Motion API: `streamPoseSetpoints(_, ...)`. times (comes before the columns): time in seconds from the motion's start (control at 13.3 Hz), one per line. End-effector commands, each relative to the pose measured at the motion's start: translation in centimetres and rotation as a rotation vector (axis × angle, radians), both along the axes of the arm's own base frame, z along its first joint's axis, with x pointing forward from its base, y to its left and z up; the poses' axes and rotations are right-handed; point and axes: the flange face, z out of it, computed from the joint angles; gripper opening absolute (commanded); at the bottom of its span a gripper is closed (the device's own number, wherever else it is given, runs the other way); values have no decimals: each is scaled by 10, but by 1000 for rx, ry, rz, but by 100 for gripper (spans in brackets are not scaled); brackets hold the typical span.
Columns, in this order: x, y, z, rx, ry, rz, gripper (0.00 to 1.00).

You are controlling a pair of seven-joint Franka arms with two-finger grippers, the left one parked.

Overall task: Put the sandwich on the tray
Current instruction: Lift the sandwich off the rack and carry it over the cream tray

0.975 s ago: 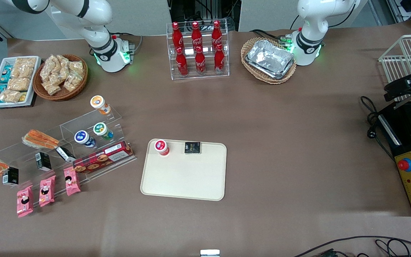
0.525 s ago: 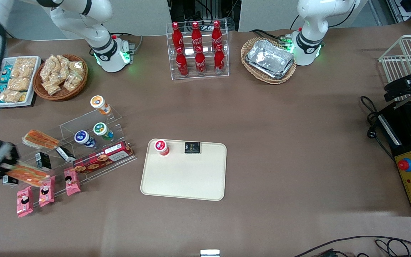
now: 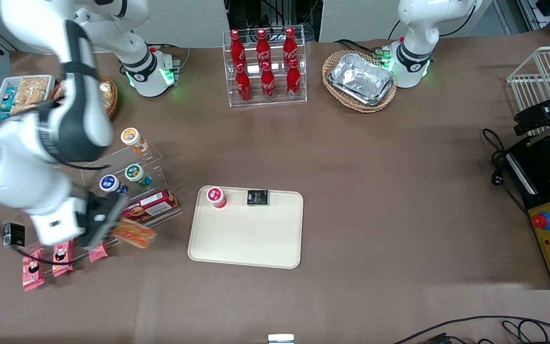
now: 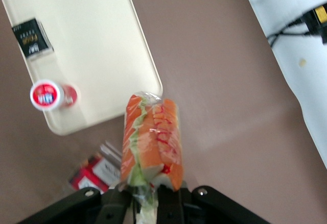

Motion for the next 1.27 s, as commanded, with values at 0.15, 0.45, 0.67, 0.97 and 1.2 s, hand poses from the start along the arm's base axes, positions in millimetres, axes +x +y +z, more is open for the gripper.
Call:
streamPoseSetpoints(0.15,-3,124,-62,-27,-69,-67,12)
streamPoseSetpoints(0.45,-7,191,-134,-34,-132,-64,12)
streamPoseSetpoints(0.67,-11,223,-184,-28,-170,-42,12)
streamPoseSetpoints(0.97,-21,259,-213,-4,-174,7,12)
streamPoseSetpoints(1.2,-23,265,-222,5,-179,28,12)
